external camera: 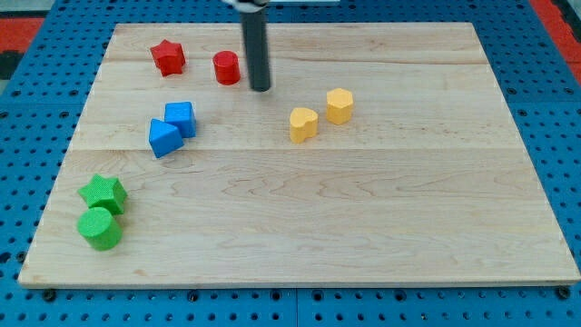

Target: Separate blue cube and yellow hexagon from blue triangle and yellow heart

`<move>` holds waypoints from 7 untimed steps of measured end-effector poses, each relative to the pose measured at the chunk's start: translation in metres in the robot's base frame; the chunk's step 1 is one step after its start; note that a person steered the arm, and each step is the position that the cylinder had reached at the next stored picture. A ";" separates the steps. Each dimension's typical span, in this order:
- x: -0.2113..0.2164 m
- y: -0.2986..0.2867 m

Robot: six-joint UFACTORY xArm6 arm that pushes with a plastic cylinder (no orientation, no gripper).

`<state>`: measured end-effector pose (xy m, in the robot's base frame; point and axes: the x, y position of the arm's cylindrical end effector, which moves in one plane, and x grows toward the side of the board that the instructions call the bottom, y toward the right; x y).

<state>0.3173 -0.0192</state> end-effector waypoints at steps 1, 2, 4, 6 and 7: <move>0.010 0.089; 0.047 0.110; 0.045 0.021; 0.057 -0.153; 0.111 -0.195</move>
<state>0.4279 -0.2144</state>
